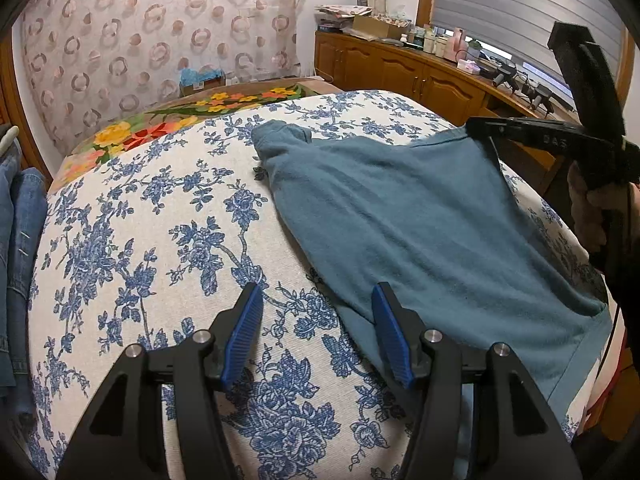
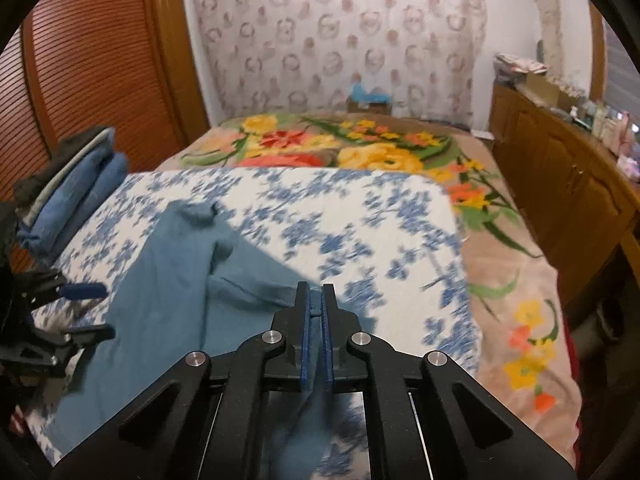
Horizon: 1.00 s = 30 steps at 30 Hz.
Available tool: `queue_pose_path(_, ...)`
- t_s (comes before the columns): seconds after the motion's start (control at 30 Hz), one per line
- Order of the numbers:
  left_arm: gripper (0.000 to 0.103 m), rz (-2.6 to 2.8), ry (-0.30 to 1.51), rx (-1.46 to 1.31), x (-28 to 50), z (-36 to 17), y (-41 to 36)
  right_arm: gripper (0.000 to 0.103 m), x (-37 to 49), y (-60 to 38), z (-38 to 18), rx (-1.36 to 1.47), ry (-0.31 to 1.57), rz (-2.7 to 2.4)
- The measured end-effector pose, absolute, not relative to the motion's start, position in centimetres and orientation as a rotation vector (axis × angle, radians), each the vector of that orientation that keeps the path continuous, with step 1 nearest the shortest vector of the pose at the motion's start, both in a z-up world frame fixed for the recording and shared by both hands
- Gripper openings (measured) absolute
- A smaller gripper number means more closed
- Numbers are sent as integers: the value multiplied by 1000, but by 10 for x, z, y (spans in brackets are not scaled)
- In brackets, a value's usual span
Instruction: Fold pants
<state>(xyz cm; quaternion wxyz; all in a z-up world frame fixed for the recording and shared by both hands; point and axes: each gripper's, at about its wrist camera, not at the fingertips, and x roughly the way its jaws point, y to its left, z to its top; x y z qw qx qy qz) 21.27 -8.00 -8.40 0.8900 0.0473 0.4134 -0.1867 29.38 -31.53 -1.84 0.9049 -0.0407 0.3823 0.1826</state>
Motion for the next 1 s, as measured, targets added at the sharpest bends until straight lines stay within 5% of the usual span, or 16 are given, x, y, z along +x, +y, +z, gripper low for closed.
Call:
queue_pose_path(0.8, 57, -376, 850, 112, 212, -83, -81, 1, 308, -339, -28, -111, 816, 242)
queue_pose_path(1.0, 57, -372, 826, 120, 200, -74, -82, 13, 286, -342, -13, -104, 804, 247)
